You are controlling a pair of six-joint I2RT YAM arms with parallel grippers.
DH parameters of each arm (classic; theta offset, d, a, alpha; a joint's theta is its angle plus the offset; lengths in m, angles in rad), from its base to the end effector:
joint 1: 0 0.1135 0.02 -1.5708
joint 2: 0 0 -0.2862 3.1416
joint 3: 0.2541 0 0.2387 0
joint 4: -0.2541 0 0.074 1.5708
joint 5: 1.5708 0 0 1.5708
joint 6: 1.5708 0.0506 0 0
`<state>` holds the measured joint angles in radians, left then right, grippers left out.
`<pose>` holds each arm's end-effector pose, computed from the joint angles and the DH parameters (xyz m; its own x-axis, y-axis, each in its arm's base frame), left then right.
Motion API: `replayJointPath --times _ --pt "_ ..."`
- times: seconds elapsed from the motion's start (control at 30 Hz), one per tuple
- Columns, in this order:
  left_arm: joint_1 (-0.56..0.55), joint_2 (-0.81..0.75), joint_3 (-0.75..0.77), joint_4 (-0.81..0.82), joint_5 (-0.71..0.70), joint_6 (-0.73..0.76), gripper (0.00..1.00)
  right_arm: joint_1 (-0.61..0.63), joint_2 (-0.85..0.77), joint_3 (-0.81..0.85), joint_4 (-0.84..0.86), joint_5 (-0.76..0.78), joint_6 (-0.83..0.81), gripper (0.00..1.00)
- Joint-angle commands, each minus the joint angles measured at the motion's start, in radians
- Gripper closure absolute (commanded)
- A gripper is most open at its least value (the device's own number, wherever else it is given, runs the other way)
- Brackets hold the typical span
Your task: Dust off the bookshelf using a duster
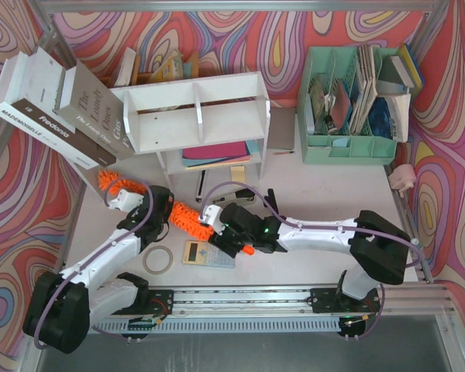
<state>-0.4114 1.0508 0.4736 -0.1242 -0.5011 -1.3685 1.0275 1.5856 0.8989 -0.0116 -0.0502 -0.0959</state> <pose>0.1881 -0.0555 0.2097 -0.1329 -0.8794 -0.4572 -0.5765 0.4438 -0.6861 0.1717 0.2892 0.2195 -0.2471 -0.5941 -0.7655 -0.9026 0.4285 -0.0412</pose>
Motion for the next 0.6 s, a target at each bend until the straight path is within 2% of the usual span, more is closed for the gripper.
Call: replayJointPath --times 0.0,0.37,0.57 --pt "0.005 -0.013 -0.018 0.038 0.017 -0.063 1.0 0.004 0.027 -0.002 0.029 -0.001 0.037 0.44" --pt "0.006 -0.055 -0.051 0.03 0.1 -0.166 1.0 0.005 0.073 0.006 0.049 0.082 0.061 0.44" --pt "0.005 -0.101 -0.039 -0.022 0.111 -0.173 1.0 0.005 0.101 0.02 0.055 0.131 0.061 0.48"
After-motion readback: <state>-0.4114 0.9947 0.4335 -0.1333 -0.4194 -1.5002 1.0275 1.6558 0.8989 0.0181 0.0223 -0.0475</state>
